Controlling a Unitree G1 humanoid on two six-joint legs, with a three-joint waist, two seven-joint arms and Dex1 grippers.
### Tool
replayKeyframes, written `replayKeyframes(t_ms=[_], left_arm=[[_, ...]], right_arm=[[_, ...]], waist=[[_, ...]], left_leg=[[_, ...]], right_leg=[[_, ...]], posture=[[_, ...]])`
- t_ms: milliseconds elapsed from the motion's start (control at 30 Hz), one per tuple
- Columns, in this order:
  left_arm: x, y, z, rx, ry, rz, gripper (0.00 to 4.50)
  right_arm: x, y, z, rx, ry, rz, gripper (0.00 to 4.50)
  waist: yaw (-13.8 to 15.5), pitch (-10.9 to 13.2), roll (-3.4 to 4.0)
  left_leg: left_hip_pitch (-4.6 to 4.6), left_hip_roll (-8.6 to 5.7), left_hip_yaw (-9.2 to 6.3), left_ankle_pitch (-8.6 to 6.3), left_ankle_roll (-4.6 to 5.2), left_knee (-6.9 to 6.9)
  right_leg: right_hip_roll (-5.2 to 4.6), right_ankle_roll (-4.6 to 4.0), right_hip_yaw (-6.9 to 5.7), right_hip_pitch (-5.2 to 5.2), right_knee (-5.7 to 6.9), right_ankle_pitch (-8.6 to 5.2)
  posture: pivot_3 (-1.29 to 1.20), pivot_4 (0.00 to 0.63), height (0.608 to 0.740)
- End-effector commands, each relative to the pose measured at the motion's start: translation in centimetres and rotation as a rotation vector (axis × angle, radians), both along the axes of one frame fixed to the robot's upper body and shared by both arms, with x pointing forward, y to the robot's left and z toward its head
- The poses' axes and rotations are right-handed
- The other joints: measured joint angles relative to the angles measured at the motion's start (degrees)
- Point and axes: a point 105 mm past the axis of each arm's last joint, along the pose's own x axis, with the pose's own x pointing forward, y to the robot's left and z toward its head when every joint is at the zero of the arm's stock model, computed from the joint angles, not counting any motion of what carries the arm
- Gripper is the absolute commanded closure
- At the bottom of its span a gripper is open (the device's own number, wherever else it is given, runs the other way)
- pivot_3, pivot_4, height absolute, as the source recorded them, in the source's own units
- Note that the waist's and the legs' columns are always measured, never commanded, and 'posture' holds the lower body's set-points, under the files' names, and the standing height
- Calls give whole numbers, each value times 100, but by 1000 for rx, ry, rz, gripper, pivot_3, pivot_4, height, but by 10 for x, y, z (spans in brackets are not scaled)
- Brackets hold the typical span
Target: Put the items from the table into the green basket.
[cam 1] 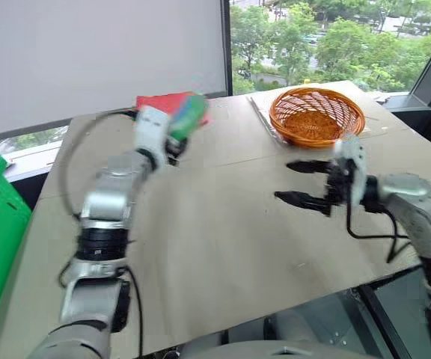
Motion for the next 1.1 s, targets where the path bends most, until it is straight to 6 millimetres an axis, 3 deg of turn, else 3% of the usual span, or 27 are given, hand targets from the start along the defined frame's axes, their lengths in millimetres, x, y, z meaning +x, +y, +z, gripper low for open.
replayKeyframes(t_ms=[33,133,233,400,533,633,800,833,900,967,1033,1100], left_arm=[[-41,72,50,74,-141,274,2329],[-92,131,55,130,-129,520,2329],[-125,155,44,141,-88,637,2329],[-162,174,28,149,-41,757,2329],[-176,183,31,155,-71,822,2329],[-177,185,20,133,-35,816,2329],[-175,184,6,113,-9,812,15],[-173,184,6,115,-14,814,15],[-166,180,10,116,-57,791,15],[-143,155,21,121,-151,651,15],[-120,117,19,88,-192,459,15],[-102,58,2,28,-167,177,15]], right_arm=[[-4,22,25,83,-43,93,0],[0,41,42,157,-67,157,0],[4,49,47,179,-73,197,0],[1,59,50,160,-94,278,0],[1,63,53,158,-105,305,0],[0,65,52,151,-105,316,0],[0,62,50,141,-105,306,0],[0,61,51,142,-105,301,0],[2,59,50,138,-103,288,0],[8,51,41,110,-95,240,0],[16,41,28,89,-72,168,0],[27,25,6,29,-62,75,0]], waist=[[113,-3,-4],[199,-5,-8],[428,-13,-21],[926,-26,-45],[1113,-32,-55],[1146,-36,-58],[1121,-38,-60],[1116,-39,-60],[1111,-38,-60],[1121,-41,-62],[1153,-50,-68],[1170,-53,-70]], left_leg=[[-4,0,-3,5,-10,-1],[-13,-7,6,7,-18,-13],[-14,-15,2,6,-17,-13],[-13,-23,-16,-7,2,-14],[-11,-23,-44,3,-14,-13],[-4,-17,-53,9,-24,-19],[-2,-11,-51,11,-27,-27],[-2,-11,-51,11,-27,-27],[-1,-10,-47,11,-27,-30],[-1,-10,-44,11,-27,-31],[0,-10,-42,11,-27,-33],[-2,-14,-39,11,-27,-30]], right_leg=[[-1,0,-3,-4,0,0],[-7,0,7,-17,-10,0],[-14,0,0,-17,-15,0],[-29,-3,-32,-12,-12,1],[-28,-21,-61,-5,-10,12],[-20,-32,-68,-2,-9,18],[-14,-35,-65,-4,-9,18],[-14,-35,-65,-4,-9,18],[-14,-35,-61,-5,-10,18],[-14,-35,-58,-5,-10,19],[-19,-36,-60,-2,-15,19],[-27,-34,-60,5,-19,20]], posture=[[22,0,740],[89,0,740],[124,0,740],[153,0,740],[164,0,740],[159,0,740],[142,0,740],[136,0,740],[128,0,740],[128,0,740],[122,0,740],[119,0,740]])
